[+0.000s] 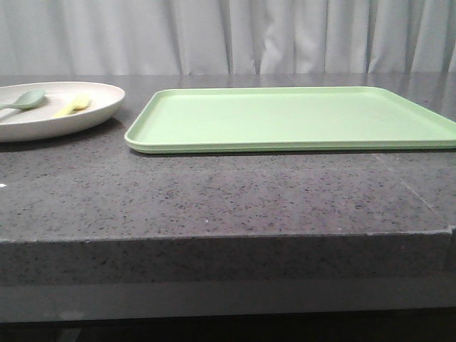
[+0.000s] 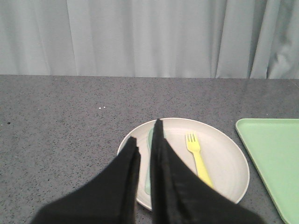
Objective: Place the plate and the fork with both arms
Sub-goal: 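Lower the left gripper to the cream plate rim and grasp it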
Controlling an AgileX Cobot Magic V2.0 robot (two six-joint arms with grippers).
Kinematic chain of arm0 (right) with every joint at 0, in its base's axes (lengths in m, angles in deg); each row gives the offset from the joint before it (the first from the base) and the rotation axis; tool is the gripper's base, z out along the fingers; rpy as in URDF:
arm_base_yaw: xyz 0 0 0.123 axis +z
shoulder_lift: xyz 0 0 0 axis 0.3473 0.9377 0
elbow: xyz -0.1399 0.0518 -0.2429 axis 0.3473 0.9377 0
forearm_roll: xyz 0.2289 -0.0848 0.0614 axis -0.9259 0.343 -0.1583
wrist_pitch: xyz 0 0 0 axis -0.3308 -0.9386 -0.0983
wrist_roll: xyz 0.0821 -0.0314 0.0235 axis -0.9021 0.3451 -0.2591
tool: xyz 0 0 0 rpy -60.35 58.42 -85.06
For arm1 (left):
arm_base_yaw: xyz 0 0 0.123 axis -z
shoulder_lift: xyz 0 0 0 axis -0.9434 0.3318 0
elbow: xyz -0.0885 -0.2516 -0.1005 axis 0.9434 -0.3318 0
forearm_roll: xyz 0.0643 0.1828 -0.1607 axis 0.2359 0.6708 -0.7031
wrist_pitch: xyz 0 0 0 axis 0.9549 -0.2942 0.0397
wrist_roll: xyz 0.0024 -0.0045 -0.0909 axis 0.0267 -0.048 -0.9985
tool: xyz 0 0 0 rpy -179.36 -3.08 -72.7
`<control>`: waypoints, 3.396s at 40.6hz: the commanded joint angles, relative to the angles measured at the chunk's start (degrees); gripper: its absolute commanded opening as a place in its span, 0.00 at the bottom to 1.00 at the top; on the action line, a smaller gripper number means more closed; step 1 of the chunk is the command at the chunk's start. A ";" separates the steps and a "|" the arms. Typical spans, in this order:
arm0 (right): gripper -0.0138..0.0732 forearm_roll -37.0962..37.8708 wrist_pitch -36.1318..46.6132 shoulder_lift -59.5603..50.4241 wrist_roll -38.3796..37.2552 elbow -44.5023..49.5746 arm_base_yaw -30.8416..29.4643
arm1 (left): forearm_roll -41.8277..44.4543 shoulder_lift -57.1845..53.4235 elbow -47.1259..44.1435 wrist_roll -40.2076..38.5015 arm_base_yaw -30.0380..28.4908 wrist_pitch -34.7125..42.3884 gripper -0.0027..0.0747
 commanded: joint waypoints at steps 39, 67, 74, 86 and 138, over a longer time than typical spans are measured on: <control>0.77 0.62 4.17 0.60 0.68 -1.98 -0.11 | 0.14 21.93 15.95 -0.14 -0.13 -4.62 0.86; 0.77 0.62 4.56 0.60 0.68 -1.98 -0.11 | 2.76 56.58 47.89 -0.14 -6.17 -23.27 0.86; 0.77 0.62 4.56 0.60 0.68 -1.98 -0.11 | 2.65 60.31 48.78 -0.14 -6.17 -24.51 0.86; 0.77 0.62 5.08 0.60 0.68 -1.98 -0.11 | 2.65 63.12 48.78 0.00 -6.17 -27.44 0.86; 0.77 0.62 5.80 0.60 0.68 -1.98 -0.11 | -2.56 69.85 48.81 0.00 -6.17 -27.94 0.10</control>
